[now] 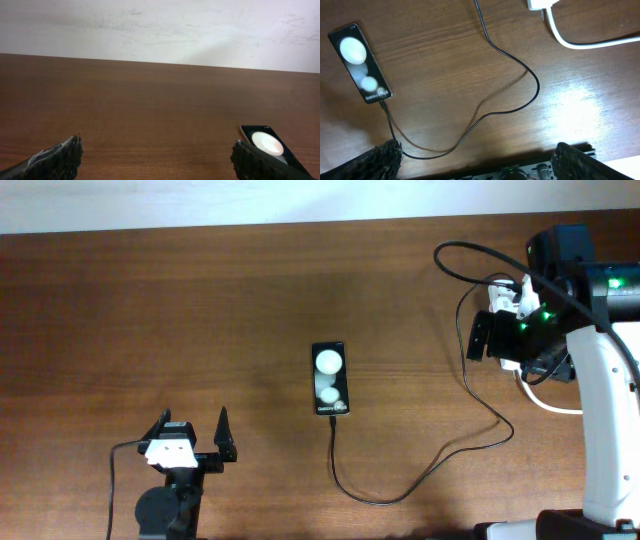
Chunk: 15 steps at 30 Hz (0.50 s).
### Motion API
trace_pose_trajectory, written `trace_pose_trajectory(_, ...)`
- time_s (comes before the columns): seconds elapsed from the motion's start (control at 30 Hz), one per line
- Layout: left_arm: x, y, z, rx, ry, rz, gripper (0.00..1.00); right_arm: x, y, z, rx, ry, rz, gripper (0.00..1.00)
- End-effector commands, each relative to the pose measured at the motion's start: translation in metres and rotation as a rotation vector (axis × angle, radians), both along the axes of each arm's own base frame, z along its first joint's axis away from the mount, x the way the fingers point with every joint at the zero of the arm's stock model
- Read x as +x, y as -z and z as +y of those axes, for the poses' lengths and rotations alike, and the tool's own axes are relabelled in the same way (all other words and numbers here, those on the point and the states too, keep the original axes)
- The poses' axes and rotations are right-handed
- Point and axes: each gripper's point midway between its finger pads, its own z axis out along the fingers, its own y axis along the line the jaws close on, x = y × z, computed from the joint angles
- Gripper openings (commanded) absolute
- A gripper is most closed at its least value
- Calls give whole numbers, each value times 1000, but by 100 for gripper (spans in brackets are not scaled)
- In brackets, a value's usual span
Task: Plug charger to phone and switch on socket
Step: 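Lift the right gripper off the power strip and pull it back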
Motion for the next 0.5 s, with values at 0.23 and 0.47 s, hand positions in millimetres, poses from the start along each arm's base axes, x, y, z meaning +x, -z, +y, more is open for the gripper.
trace_pose_trajectory(0.23,0,4,1,-10,-3,5,99,-6,-15,0,-17,-62,-93,99)
trace_pose_trajectory(0.47,0,4,1,-10,-3,5,99,-21,5,3,-14,-80,-239,99)
